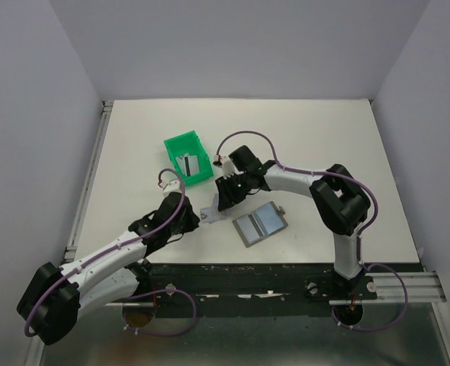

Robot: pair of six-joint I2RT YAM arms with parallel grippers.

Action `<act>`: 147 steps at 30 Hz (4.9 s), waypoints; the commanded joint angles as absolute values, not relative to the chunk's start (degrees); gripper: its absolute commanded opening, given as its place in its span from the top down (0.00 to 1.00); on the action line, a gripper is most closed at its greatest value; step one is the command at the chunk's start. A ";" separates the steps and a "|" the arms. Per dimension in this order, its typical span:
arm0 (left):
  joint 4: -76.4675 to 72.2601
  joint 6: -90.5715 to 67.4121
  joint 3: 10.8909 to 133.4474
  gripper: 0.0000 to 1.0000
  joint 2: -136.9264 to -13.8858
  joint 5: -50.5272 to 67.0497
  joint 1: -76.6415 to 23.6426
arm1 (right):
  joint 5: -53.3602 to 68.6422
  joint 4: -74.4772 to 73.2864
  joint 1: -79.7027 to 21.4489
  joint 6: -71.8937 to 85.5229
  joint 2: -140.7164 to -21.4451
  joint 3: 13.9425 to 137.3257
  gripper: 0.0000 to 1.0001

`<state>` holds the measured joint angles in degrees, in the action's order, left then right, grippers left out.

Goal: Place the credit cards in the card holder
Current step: Pick up the credit card from the center of the board.

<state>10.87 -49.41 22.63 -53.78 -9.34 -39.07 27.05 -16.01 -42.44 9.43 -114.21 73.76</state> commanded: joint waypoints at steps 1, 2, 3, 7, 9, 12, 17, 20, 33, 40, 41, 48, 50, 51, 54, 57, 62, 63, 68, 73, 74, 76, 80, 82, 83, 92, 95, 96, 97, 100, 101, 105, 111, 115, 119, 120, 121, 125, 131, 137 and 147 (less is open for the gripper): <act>10.90 -49.48 22.94 1.00 -54.23 -8.88 -38.85 | 32.60 -18.02 -42.54 7.47 -116.46 74.53 0.55; 10.90 -49.57 22.85 1.00 -54.23 -8.88 -38.93 | 33.39 -18.02 -42.54 7.30 -116.63 74.53 0.56; 11.07 -49.48 22.85 1.00 -54.23 -8.88 -38.85 | 34.01 -17.93 -42.63 7.29 -116.72 74.53 0.56; 11.16 -49.66 22.68 1.00 -53.62 -9.05 -38.85 | 36.29 -17.75 -42.63 6.86 -116.81 74.35 0.56; 11.34 -49.83 22.41 1.00 -53.44 -9.23 -38.94 | 37.96 -17.75 -42.63 6.68 -116.98 74.27 0.56; 11.51 -49.92 22.24 1.00 -53.17 -9.32 -38.85 | 40.07 -17.67 -42.71 6.85 -117.16 74.27 0.56; 12.39 -50.36 21.80 1.00 -52.56 -9.84 -38.76 | 41.39 -16.96 -44.29 7.47 -117.77 74.35 0.56; 12.66 -50.80 21.27 1.00 -51.86 -10.11 -38.76 | 42.10 -17.14 -46.05 7.47 -117.95 74.71 0.57; 15.11 -51.94 19.42 1.00 -46.32 -11.42 -37.97 | 30.59 -16.08 -46.41 9.49 -112.85 76.90 0.54; 16.70 -52.38 18.72 1.00 -43.77 -11.78 -37.44 | 26.54 -20.21 -46.23 10.55 -116.54 81.56 0.54; 16.96 -52.47 18.55 1.00 -43.51 -11.86 -37.44 | 26.28 -20.48 -46.14 10.55 -117.06 81.82 0.54; 17.23 -52.91 18.19 1.00 -42.71 -11.87 -37.35 | 26.80 -21.44 -46.14 10.46 -119.53 82.88 0.54; 17.14 -52.74 18.46 1.00 -42.80 -11.78 -37.27 | 26.89 -21.71 -46.23 10.37 -119.97 82.88 0.54; 17.05 -52.73 18.46 1.00 -42.98 -11.69 -37.27 | 26.89 -21.80 -46.14 10.37 -120.14 82.97 0.55; 16.96 -52.56 18.63 1.00 -43.07 -11.69 -37.27 | 26.72 -21.88 -46.23 10.20 -120.41 82.70 0.54; 16.96 -52.65 18.63 1.00 -43.24 -11.60 -37.18 | 27.07 -22.32 -46.32 9.93 -120.76 82.71 0.54; 16.79 -52.65 18.54 1.00 -43.15 -11.60 -37.27 | 29.00 -23.03 -46.32 9.32 -121.38 83.41 0.55; 16.87 -52.65 18.54 1.00 -43.15 -11.60 -37.27 | 29.70 -23.03 -46.23 9.23 -121.46 83.41 0.54; 16.96 -52.65 18.46 1.00 -43.15 -11.60 -37.27 | 34.18 -22.85 -46.32 8.88 -121.90 83.93 0.55; 18.80 -53.43 18.11 1.00 -41.84 -12.74 -37.09 | 38.05 -22.76 -46.49 8.26 -122.17 84.02 0.55; 19.24 -53.87 18.02 1.00 -41.40 -13.09 -37.00 | 38.75 -22.94 -46.67 8.09 -122.34 83.94 0.55; 19.95 -54.40 17.75 1.00 -40.43 -13.80 -36.74 | 39.55 -23.29 -47.28 7.73 -122.52 84.02 0.55; 20.21 -54.49 17.75 1.00 -39.90 -14.50 -35.95 | 41.39 -23.99 -48.95 6.77 -122.70 84.11 0.55; 20.13 -54.06 18.45 1.00 -40.78 -14.41 -35.25 | 42.10 -23.99 -49.92 6.33 -122.35 83.67 0.55; 19.95 -53.70 18.81 1.00 -41.39 -14.41 -34.72 | 42.53 -23.99 -50.18 5.89 -122.00 83.41 0.55; 14.51 -47.65 24.78 1.00 -51.49 -12.92 -31.38 | 35.96 -13.38 -48.61 11.94 -106.54 72.44 0.54; 12.75 -45.62 27.76 1.00 -56.58 -13.10 -31.03 | 31.83 -10.38 -47.20 15.37 -99.87 67.87 0.54; 12.31 -45.09 28.99 1.00 -58.17 -13.01 -31.03 | 30.42 -10.11 -46.85 15.82 -98.02 66.55 0.54; 11.61 -44.39 29.96 1.00 -59.92 -12.83 -31.03 | 29.45 -10.02 -46.76 16.26 -96.35 65.40 0.54; 10.02 -42.72 32.77 1.00 -65.28 -12.13 -31.03 | 28.13 -10.37 -46.58 16.44 -91.95 62.59 0.54; 9.76 -42.19 33.74 1.00 -66.96 -12.13 -31.03 | 27.86 -10.63 -46.41 16.61 -90.89 61.45 0.54; 9.84 -41.57 37.43 1.00 -74.34 -11.95 -30.76 | 26.37 -10.55 -46.32 17.40 -86.14 56.96 0.54; 8.70 -40.96 40.25 1.00 -81.38 -10.99 -30.76 | 24.70 -9.93 -46.32 18.11 -82.18 51.51 0.54; 8.26 -40.43 41.39 1.00 -84.11 -11.34 -30.76 | 24.43 -9.93 -46.14 18.28 -80.69 49.22 0.54; 7.65 -39.90 42.01 1.00 -85.43 -12.22 -30.76 | 24.70 -9.84 -46.14 18.20 -80.42 48.34 0.54; 7.73 -39.90 42.27 1.00 -85.86 -12.22 -30.67 | 24.78 -9.84 -46.14 18.19 -80.42 48.17 0.54; 7.91 -39.90 42.45 1.00 -86.39 -12.04 -30.76 | 24.70 -9.93 -46.14 18.19 -80.42 48.16 0.54; 8.43 -40.16 42.80 1.00 -88.24 -10.73 -30.67 | 24.44 -9.93 -46.23 18.19 -79.89 47.73 0.54; 8.18 -42.97 38.60 1.00 -87.37 -8.00 -30.85 | 24.17 -9.93 -46.23 18.28 -79.89 47.55 0.54; 10.10 -47.98 32.35 1.00 -82.63 -7.12 -31.90 | 24.17 -9.93 -46.23 18.19 -79.98 47.46 0.54; 13.62 -51.85 26.98 1.00 -73.83 -5.98 -37.00 | 25.14 -8.88 -46.14 18.46 -81.65 47.64 0.54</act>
